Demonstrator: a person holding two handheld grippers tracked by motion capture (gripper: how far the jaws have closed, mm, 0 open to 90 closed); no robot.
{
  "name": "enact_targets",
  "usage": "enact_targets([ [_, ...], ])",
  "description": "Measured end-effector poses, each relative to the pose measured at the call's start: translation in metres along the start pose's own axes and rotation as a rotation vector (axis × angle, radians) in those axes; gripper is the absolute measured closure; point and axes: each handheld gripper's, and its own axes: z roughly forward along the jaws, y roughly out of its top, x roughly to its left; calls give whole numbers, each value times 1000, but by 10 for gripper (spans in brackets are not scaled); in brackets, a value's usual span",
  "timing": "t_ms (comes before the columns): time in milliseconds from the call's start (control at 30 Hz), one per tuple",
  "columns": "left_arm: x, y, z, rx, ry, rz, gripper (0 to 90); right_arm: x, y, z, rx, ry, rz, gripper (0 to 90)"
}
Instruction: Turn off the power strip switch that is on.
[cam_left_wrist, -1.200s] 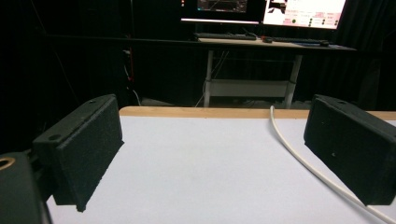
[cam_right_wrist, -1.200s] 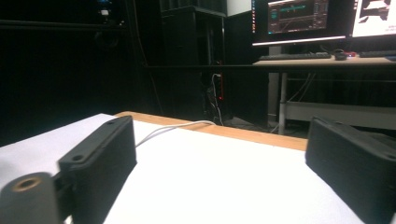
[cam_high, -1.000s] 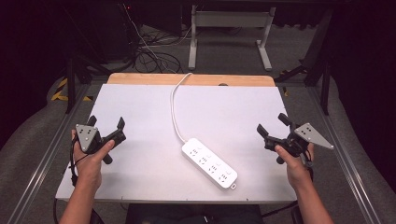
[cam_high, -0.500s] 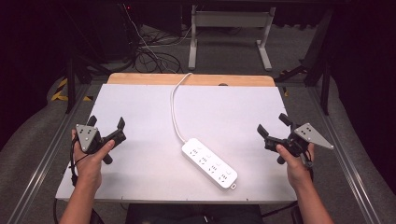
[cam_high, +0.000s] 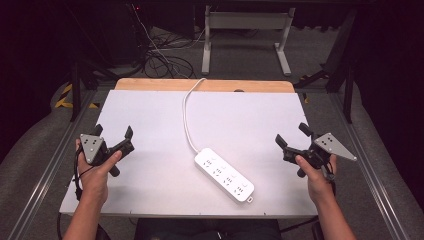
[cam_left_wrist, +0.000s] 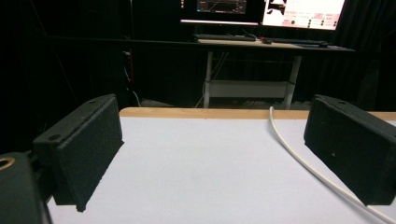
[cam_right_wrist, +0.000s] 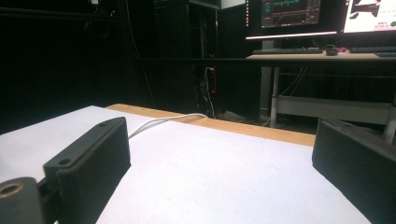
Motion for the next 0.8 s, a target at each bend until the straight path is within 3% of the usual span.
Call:
enact_targets([
  [800, 2, -1, 1, 4, 6, -5, 50, -2, -3, 3, 14, -4, 6, 47],
])
